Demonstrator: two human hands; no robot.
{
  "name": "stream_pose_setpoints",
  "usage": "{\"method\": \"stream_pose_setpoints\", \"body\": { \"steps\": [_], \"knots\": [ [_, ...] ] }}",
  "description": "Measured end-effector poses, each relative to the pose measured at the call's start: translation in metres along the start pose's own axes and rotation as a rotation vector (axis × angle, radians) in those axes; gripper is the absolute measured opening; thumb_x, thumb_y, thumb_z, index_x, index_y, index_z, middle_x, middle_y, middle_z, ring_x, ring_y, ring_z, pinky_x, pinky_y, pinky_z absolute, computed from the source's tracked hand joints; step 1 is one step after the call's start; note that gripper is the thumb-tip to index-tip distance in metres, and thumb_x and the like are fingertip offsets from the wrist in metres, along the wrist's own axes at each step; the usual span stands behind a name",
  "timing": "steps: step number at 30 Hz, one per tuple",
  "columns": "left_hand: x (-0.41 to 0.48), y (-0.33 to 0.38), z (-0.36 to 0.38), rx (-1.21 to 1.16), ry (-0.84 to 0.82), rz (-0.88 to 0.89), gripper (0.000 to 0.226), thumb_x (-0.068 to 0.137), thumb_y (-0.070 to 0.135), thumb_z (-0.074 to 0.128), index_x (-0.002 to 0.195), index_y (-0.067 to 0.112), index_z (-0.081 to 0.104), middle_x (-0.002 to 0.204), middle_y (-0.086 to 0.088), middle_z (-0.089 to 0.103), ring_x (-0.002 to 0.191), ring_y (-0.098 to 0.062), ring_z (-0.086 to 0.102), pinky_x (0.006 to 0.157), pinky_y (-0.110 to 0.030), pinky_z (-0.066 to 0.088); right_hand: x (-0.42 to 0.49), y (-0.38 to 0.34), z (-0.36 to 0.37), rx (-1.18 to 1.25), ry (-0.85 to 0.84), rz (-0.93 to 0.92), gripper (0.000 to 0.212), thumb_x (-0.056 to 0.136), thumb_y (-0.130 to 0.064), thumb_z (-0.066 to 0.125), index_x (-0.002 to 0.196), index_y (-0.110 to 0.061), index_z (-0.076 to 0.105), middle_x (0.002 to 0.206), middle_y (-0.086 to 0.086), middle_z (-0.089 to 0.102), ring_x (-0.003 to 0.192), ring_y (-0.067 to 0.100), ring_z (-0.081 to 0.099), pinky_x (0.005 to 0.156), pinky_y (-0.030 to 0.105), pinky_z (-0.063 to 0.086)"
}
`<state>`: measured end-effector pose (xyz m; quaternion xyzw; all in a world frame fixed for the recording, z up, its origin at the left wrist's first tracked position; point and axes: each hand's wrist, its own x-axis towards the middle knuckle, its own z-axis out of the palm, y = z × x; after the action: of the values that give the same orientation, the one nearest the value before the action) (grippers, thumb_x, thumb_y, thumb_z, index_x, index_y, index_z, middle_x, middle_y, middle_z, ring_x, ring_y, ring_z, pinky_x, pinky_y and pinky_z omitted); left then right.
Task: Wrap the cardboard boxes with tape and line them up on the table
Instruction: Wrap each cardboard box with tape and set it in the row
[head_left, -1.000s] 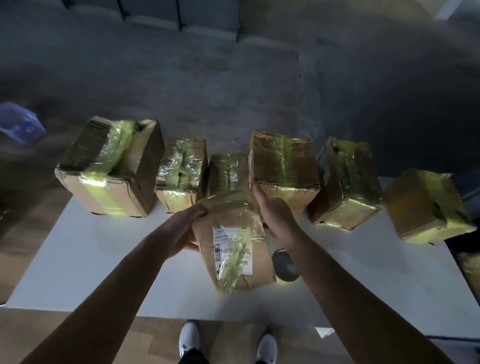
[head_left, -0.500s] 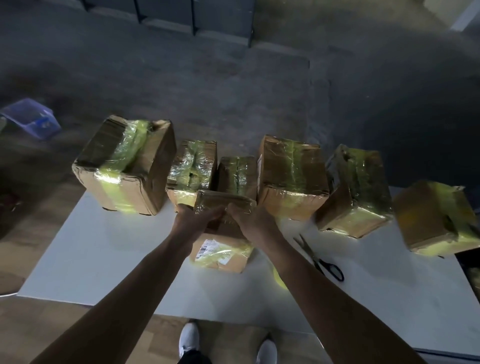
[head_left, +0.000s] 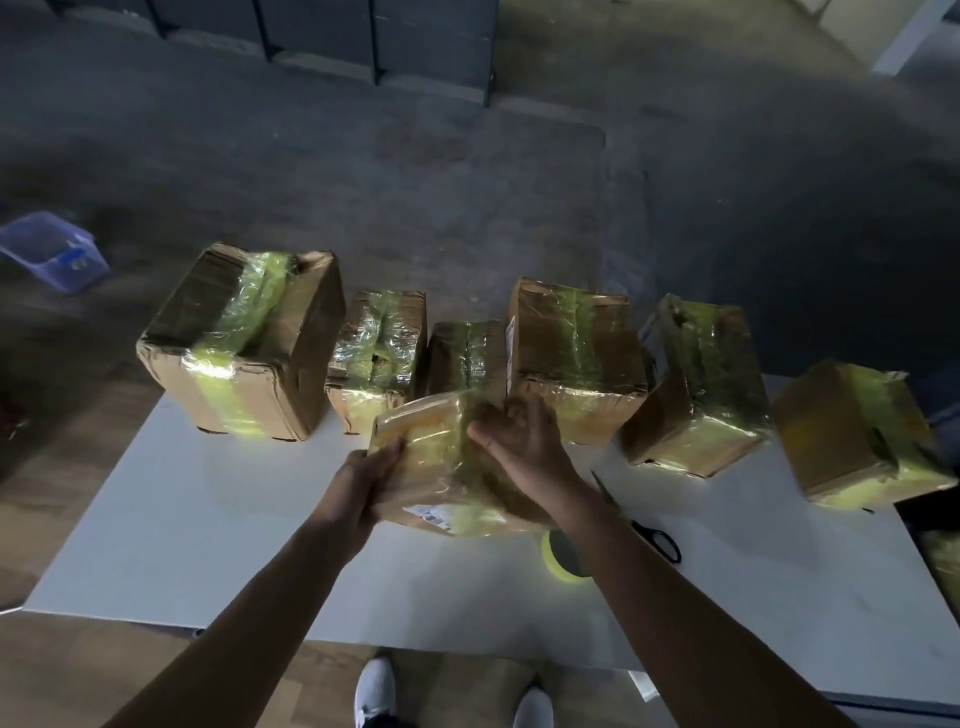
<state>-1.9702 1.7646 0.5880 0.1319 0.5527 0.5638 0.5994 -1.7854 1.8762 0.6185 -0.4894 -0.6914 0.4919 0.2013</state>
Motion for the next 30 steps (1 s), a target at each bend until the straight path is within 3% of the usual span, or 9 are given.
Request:
{"method": "stream_pose_setpoints", "body": {
  "steps": [4, 7, 9, 12, 17, 19, 21, 25, 30],
  "knots": [
    [0.003, -0.009, -0.008, 0.005, 0.069, -0.085, 0.036, 0.088, 0.038, 0.057, 0.098, 0.006, 0.069, 0.087, -0.013, 0.072, 0.074, -0.025, 0.07, 0.066, -0.035, 0.059, 0.006, -0.006, 0.014, -0.242, -0.064, -0.02, 0.079, 0.066, -0.081, 0.049, 0.126, -0.031, 0.052, 0.132, 0.003, 0.051, 0.127, 0.025, 0.043, 0.106, 0.045, 0.036],
    [0.012, 0.005, -0.012, 0.619, 0.425, 0.045, 0.042, 0.098, 0.035, 0.052, 0.132, 0.009, 0.055, 0.119, -0.015, 0.065, 0.094, -0.028, 0.064, 0.075, -0.036, 0.051, 0.01, -0.008, 0.033, -0.485, 0.0, -0.023, 0.074, 0.074, -0.081, 0.048, 0.13, -0.033, 0.05, 0.133, 0.002, 0.052, 0.126, 0.027, 0.039, 0.098, 0.042, 0.037],
    [0.012, 0.013, -0.006, 1.042, 0.395, 0.328, 0.05, 0.097, 0.037, 0.053, 0.139, 0.009, 0.048, 0.127, -0.019, 0.06, 0.107, -0.036, 0.06, 0.085, -0.043, 0.05, 0.011, -0.007, 0.051, -0.623, 0.063, -0.107, 0.058, 0.082, -0.066, 0.057, 0.129, -0.032, 0.053, 0.131, -0.001, 0.054, 0.124, 0.026, 0.039, 0.097, 0.041, 0.039],
    [0.008, 0.012, -0.001, 0.993, 0.239, 0.26, 0.066, 0.087, 0.055, 0.061, 0.134, 0.011, 0.048, 0.122, -0.012, 0.059, 0.105, -0.032, 0.06, 0.081, -0.042, 0.054, 0.013, -0.008, 0.065, -0.642, 0.052, -0.167, 0.056, 0.085, -0.053, 0.061, 0.136, -0.031, 0.049, 0.133, 0.0, 0.052, 0.128, 0.024, 0.037, 0.102, 0.044, 0.037],
    [0.007, -0.015, -0.025, 0.939, 0.35, 0.049, 0.032, 0.098, 0.039, 0.049, 0.095, 0.008, 0.052, 0.084, -0.004, 0.06, 0.072, -0.018, 0.058, 0.053, -0.03, 0.044, 0.014, 0.003, 0.059, -0.931, 0.078, -0.125, 0.075, 0.082, -0.068, 0.055, 0.143, -0.029, 0.035, 0.146, 0.008, 0.036, 0.135, 0.031, 0.03, 0.101, 0.047, 0.032],
    [0.01, -0.015, -0.024, 0.984, 0.392, 0.046, 0.024, 0.098, 0.031, 0.05, 0.083, 0.013, 0.047, 0.079, -0.002, 0.056, 0.063, -0.011, 0.051, 0.047, -0.022, 0.036, 0.012, 0.011, 0.056, -0.853, 0.072, 0.076, 0.092, 0.076, -0.076, 0.054, 0.148, -0.027, 0.025, 0.153, 0.012, 0.025, 0.14, 0.036, 0.023, 0.105, 0.054, 0.027],
    [0.016, -0.011, -0.018, 1.047, 0.414, 0.081, 0.016, 0.095, 0.024, 0.056, 0.093, 0.011, 0.047, 0.086, 0.0, 0.053, 0.064, -0.01, 0.049, 0.047, -0.02, 0.035, 0.009, 0.018, 0.053, -0.642, 0.053, 0.192, 0.1, 0.073, -0.073, 0.061, 0.15, -0.027, 0.017, 0.152, 0.014, 0.026, 0.135, 0.038, 0.031, 0.102, 0.048, 0.034],
    [0.022, -0.008, -0.009, 1.003, 0.378, 0.072, 0.063, 0.087, 0.043, 0.065, 0.133, 0.008, 0.04, 0.12, -0.008, 0.051, 0.097, -0.022, 0.056, 0.072, -0.035, 0.052, 0.005, 0.029, 0.05, -0.295, 0.04, 0.184, 0.095, 0.078, -0.052, 0.073, 0.15, -0.027, 0.017, 0.144, 0.016, 0.036, 0.121, 0.032, 0.049, 0.081, 0.027, 0.035],
    [0.024, -0.016, -0.006, 1.137, 0.458, 0.083, 0.097, 0.068, 0.065, 0.074, 0.139, 0.011, 0.033, 0.128, -0.007, 0.049, 0.112, -0.025, 0.052, 0.075, -0.034, 0.048, 0.008, 0.035, 0.044, -0.237, -0.022, 0.163, 0.083, 0.091, -0.037, 0.063, 0.153, -0.027, 0.009, 0.153, 0.012, 0.031, 0.127, 0.03, 0.047, 0.082, 0.026, 0.035]
  ]
}}
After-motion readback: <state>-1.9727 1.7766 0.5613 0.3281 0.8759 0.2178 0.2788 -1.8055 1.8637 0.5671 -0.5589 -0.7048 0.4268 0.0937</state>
